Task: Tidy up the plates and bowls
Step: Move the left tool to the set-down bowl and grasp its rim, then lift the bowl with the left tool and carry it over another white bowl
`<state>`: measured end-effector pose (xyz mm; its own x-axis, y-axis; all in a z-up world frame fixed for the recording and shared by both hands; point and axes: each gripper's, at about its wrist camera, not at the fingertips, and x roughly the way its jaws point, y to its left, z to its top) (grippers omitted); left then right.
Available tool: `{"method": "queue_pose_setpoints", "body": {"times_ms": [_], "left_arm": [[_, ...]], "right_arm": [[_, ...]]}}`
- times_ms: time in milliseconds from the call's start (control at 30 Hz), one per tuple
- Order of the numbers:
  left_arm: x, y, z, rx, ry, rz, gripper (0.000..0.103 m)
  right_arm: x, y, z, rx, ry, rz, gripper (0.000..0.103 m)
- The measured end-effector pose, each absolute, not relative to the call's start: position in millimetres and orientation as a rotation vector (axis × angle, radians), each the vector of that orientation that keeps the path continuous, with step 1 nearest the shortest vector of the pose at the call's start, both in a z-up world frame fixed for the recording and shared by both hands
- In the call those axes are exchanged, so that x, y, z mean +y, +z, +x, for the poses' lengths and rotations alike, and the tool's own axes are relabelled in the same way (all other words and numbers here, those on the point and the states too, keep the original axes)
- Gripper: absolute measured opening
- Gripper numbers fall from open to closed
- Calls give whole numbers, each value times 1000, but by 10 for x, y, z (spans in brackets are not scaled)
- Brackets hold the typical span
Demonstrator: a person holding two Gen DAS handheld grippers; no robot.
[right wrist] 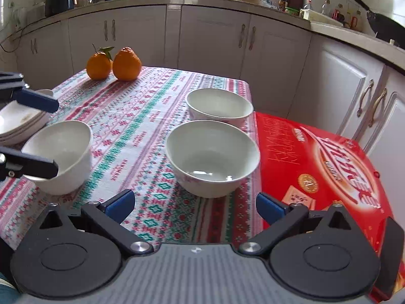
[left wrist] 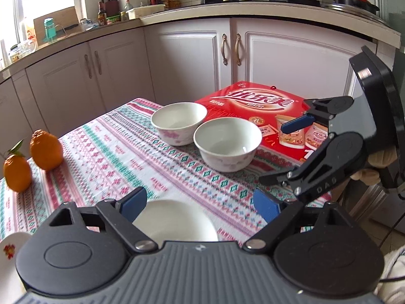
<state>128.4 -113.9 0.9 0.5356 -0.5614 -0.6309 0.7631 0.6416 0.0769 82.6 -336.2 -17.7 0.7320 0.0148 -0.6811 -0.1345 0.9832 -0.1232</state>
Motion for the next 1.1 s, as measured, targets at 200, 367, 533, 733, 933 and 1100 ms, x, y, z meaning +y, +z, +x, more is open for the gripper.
{"method": "queue_pose_setpoints", "body": {"times_ms": [200, 367, 533, 733, 933, 1100], "left_arm": [[-1469, 5, 1505, 627, -830, 344, 91], [-1740, -51, 1704, 668, -846, 319, 91], [-1930, -172, 1937, 727, -841, 307, 89], [-2109, -274, 2153, 772, -843, 300, 80], [-2225, -324, 2292, 802, -854, 287, 72], [-2303, -355, 2351, 817, -858, 304, 67]], "right_arm": [[-3451, -218, 868, 733, 83, -185, 103], [-3523, -259, 929, 718, 106, -183, 103], [-3609, -311, 1006, 719, 130, -153, 102], [-3660, -348, 1077, 720, 171, -127, 97], [-3676, -352, 1143, 723, 200, -118, 86], [-3671, -343, 1159, 716, 214, -138, 84]]}}
